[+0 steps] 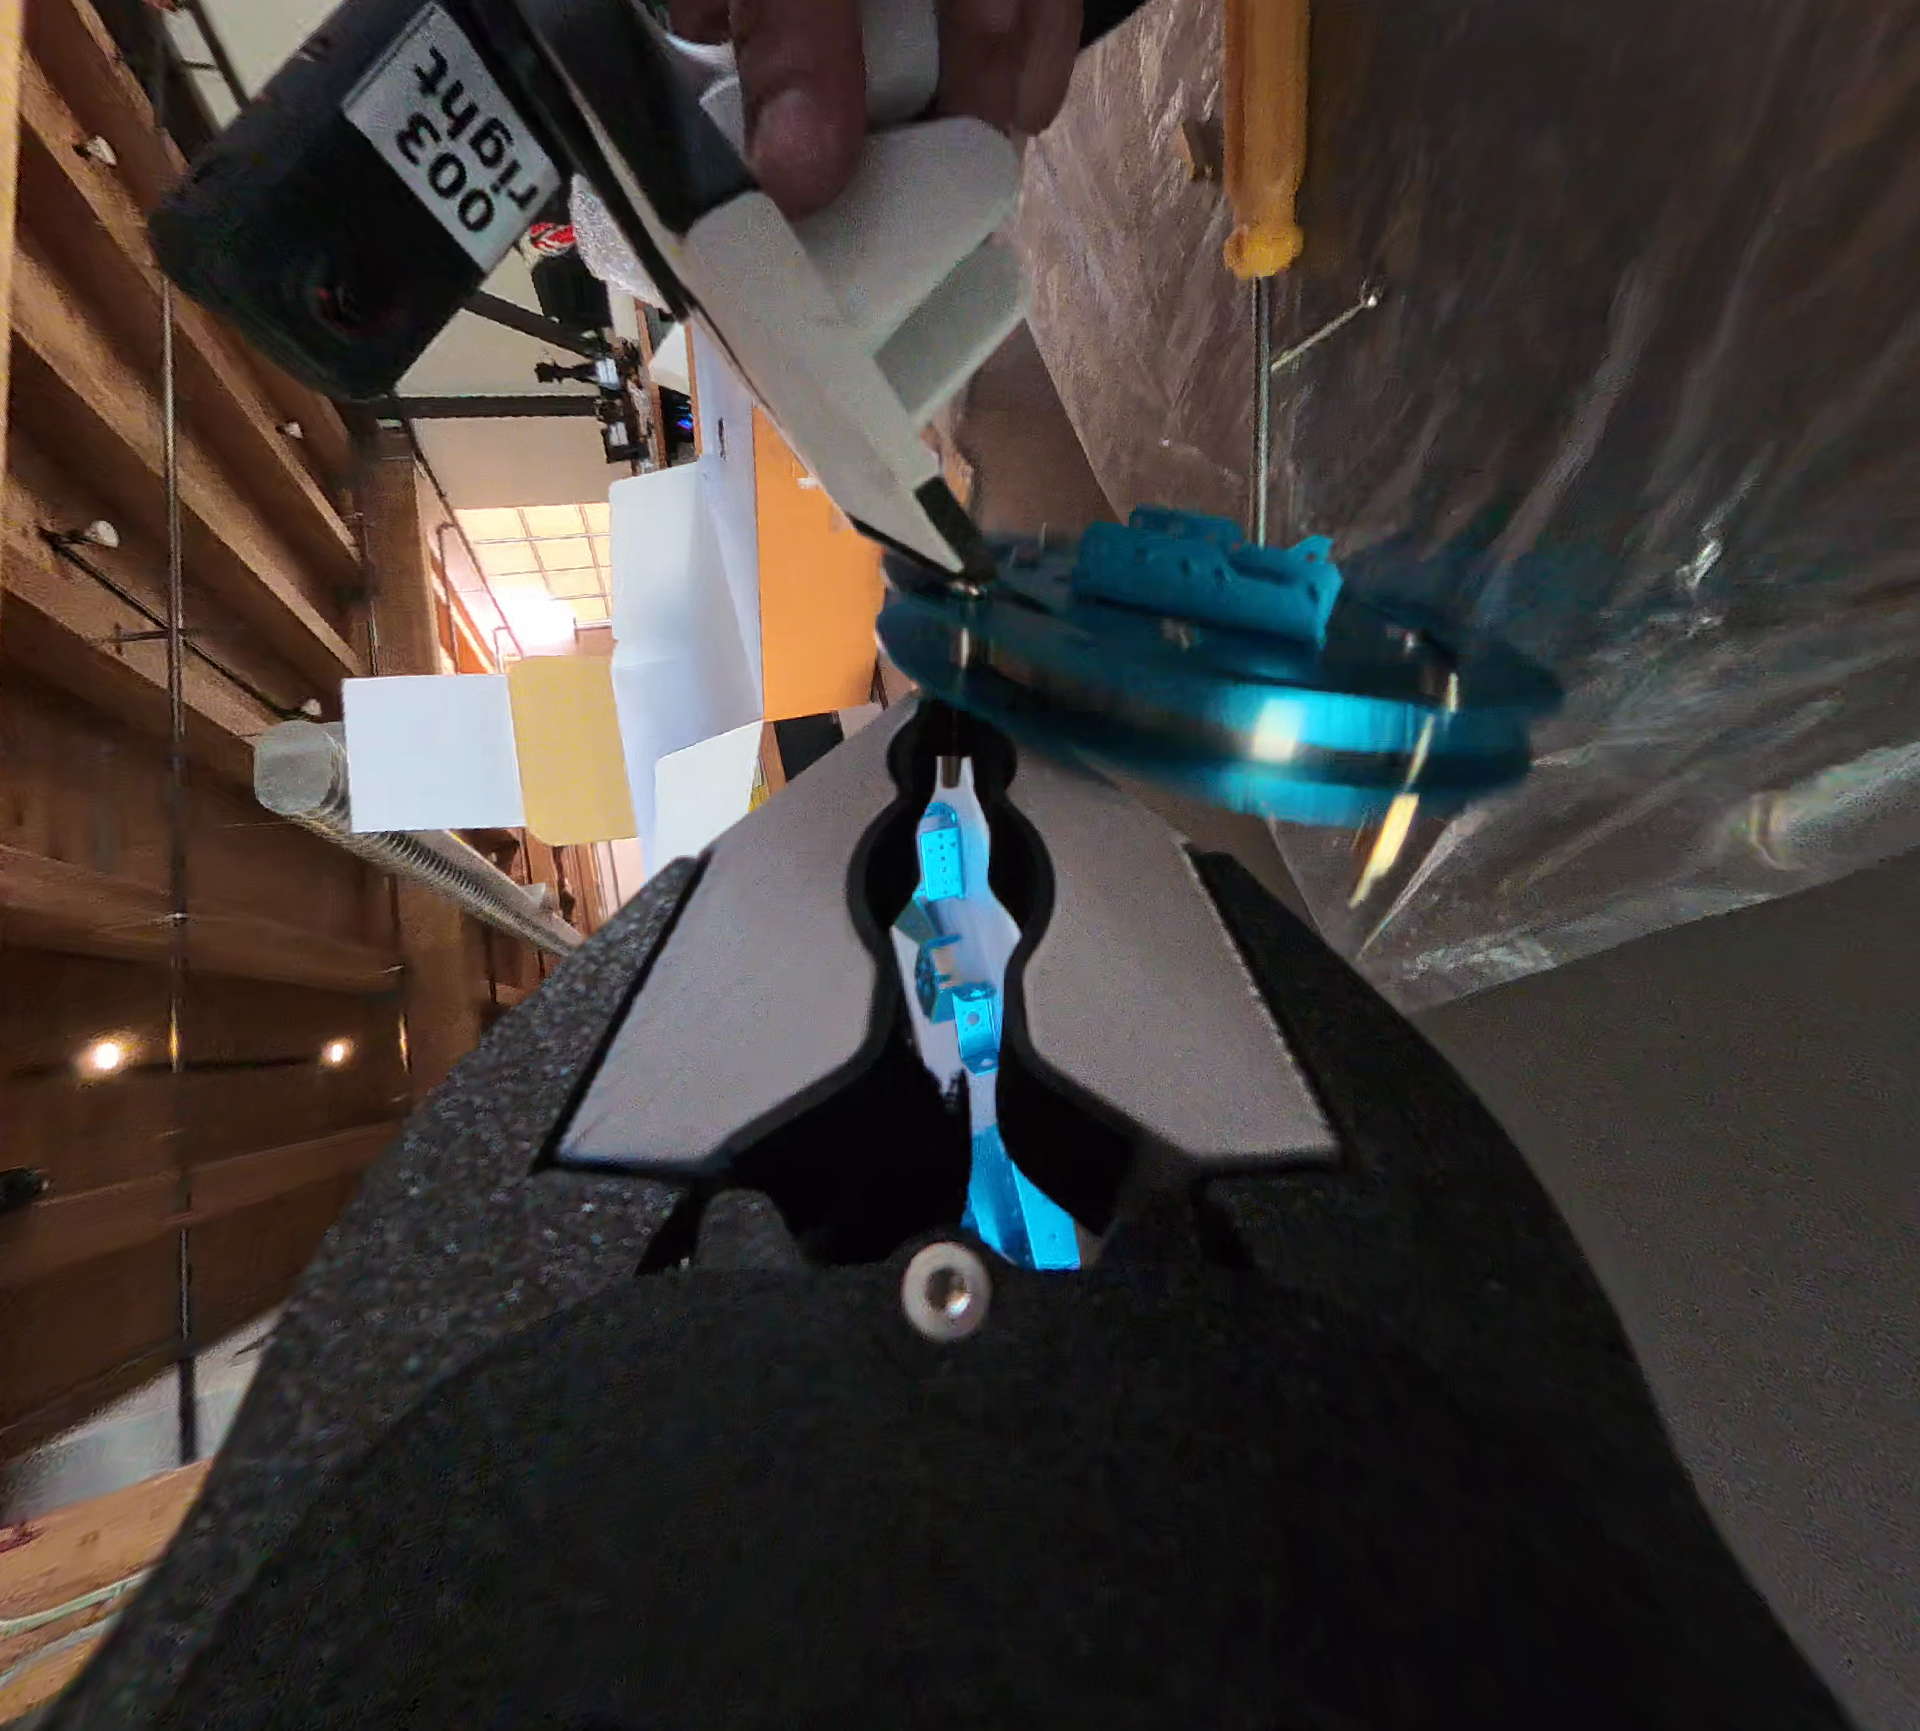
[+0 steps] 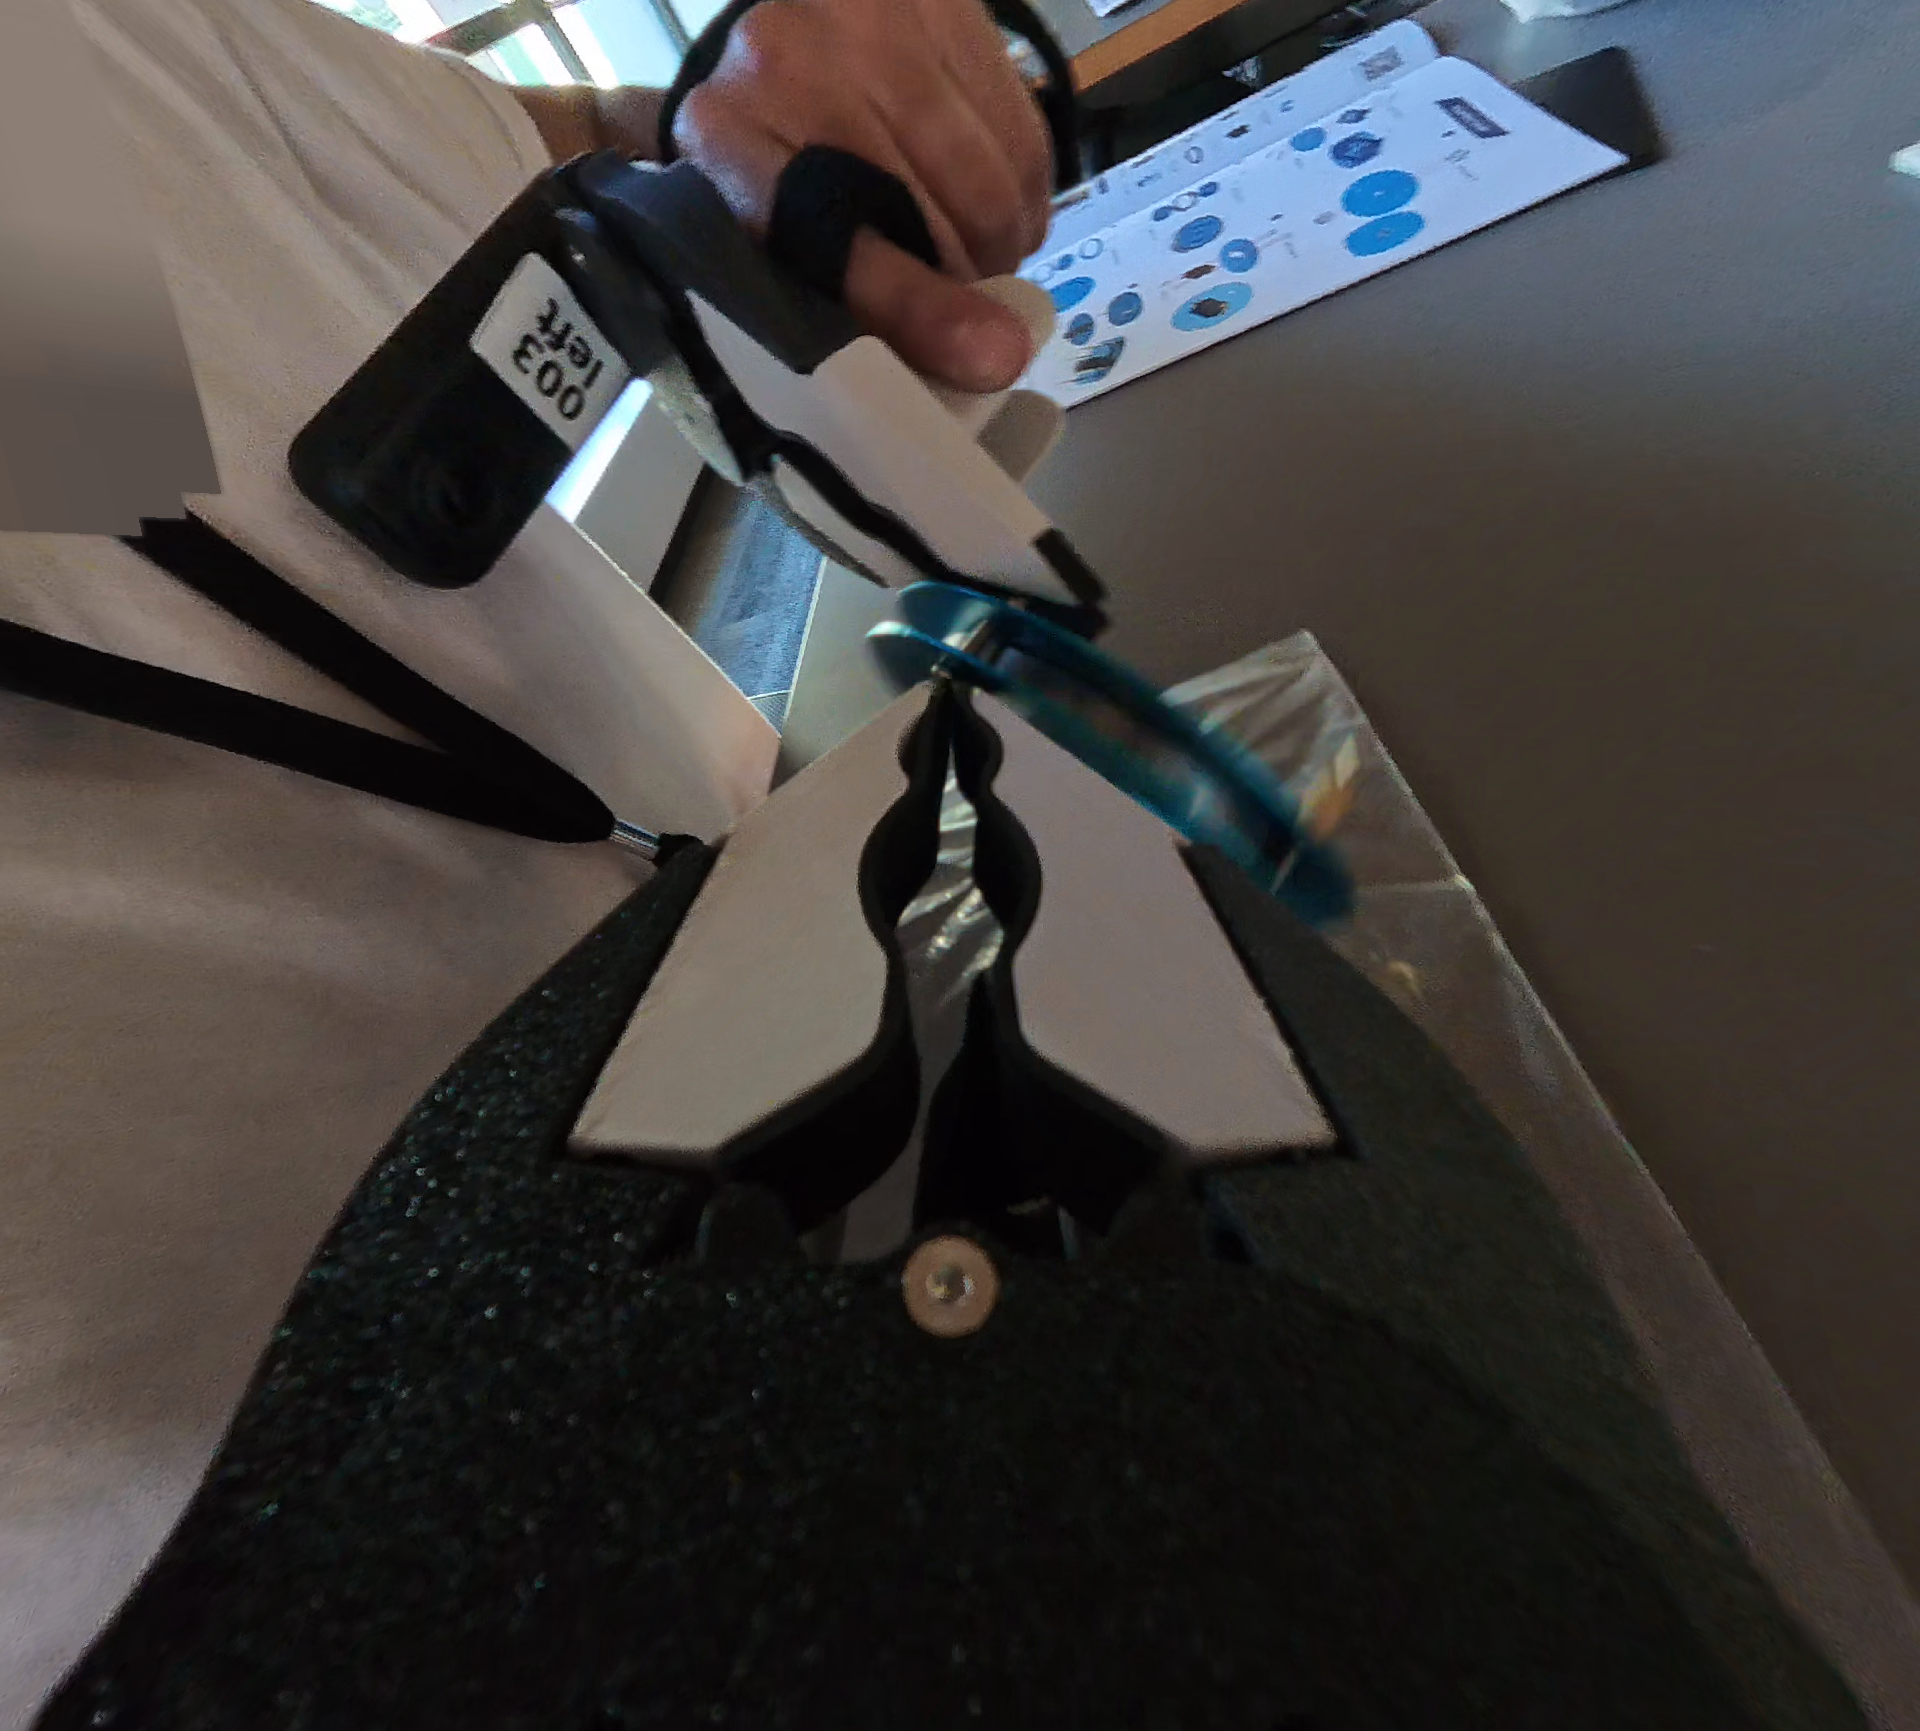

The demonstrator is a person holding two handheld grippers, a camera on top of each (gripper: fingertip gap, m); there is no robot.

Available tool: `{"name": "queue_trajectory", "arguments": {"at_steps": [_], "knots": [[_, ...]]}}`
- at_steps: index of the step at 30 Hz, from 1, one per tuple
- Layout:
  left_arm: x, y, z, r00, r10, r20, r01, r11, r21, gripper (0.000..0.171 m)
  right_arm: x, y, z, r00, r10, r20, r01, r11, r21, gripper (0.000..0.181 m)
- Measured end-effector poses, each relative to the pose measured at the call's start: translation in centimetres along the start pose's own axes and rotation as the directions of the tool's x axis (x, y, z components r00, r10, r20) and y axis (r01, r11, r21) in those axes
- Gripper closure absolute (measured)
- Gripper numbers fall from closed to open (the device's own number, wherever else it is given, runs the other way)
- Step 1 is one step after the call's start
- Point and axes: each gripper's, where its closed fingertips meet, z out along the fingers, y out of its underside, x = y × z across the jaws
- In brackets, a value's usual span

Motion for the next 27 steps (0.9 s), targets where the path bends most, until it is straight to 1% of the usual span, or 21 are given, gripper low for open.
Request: {"name": "queue_trajectory", "arguments": {"at_steps": [1,2,4,6,8,10,12,13,16,17,19,21,23,25,27], "knots": [[0.0,0.3,0.0,1.0,0.005,-0.014,-0.005,1.0,-0.006,0.168,-0.1,-0.1,0.3,1.0,-0.016,-0.011,0.016,1.0,0.004,0.181],[0.1,0.7,0.1,0.999,-0.035,-0.04,0.034,0.999,-0.022,0.167,0.4,-0.3,0.3,0.997,-0.048,-0.053,0.048,0.999,0.002,0.181],[0.3,1.0,0.1,0.98,-0.174,-0.099,0.172,0.985,-0.033,0.167,0.9,-0.5,0.3,0.985,-0.119,-0.128,0.118,0.993,-0.018,0.181],[0.6,1.0,-0.1,0.94,-0.298,-0.166,0.296,0.954,-0.039,0.168,1.1,-0.6,0.2,0.977,-0.135,-0.163,0.133,0.991,-0.019,0.181],[0.9,0.9,-0.3,0.86,-0.444,-0.249,0.443,0.894,-0.065,0.168,1.5,-0.5,0.1,0.961,-0.175,-0.214,0.173,0.984,-0.028,0.181],[1.0,1.0,-0.3,0.76,-0.567,-0.317,0.565,0.818,-0.109,0.168,1.5,-0.4,0.3,0.924,-0.285,-0.256,0.281,0.958,-0.05,0.181],[1.1,0.8,-0.5,0.671,-0.64,-0.375,0.643,0.754,-0.136,0.168,1.6,-0.6,0.4,0.878,-0.37,-0.305,0.366,0.928,-0.072,0.181],[1.2,0.7,-0.6,0.628,-0.667,-0.4,0.673,0.724,-0.151,0.168,1.7,-0.6,0.4,0.865,-0.387,-0.319,0.383,0.92,-0.079,0.181],[1.4,0.1,-0.9,0.491,-0.729,-0.478,0.751,0.632,-0.192,0.167,1.8,-0.7,0.2,0.859,-0.399,-0.321,0.396,0.915,-0.076,0.181],[1.5,-0.2,-1.1,0.441,-0.74,-0.508,0.772,0.601,-0.205,0.168,1.9,-0.8,0.1,0.855,-0.401,-0.329,0.401,0.914,-0.071,0.174],[1.6,-0.7,-1.4,0.365,-0.745,-0.558,0.797,0.559,-0.226,0.167,1.6,-0.7,0.1,0.844,-0.435,-0.313,0.429,0.899,-0.092,0.17],[1.7,-0.8,-1.5,0.288,-0.759,-0.584,0.814,0.515,-0.267,0.167,1.5,-0.7,0.2,0.831,-0.467,-0.302,0.456,0.883,-0.112,0.173],[1.7,-0.9,-1.5,0.249,-0.761,-0.598,0.82,0.495,-0.287,0.167,1.3,-0.6,0.2,0.823,-0.49,-0.288,0.473,0.871,-0.13,0.178],[1.7,-1.1,-1.6,0.18,-0.768,-0.615,0.829,0.455,-0.325,0.168,1.1,-0.5,0.1,0.803,-0.526,-0.279,0.504,0.85,-0.152,0.178],[1.7,-1.3,-1.6,0.154,-0.764,-0.627,0.835,0.44,-0.331,0.168,1.0,-0.5,0.0,0.792,-0.547,-0.273,0.519,0.837,-0.171,0.177]]}}
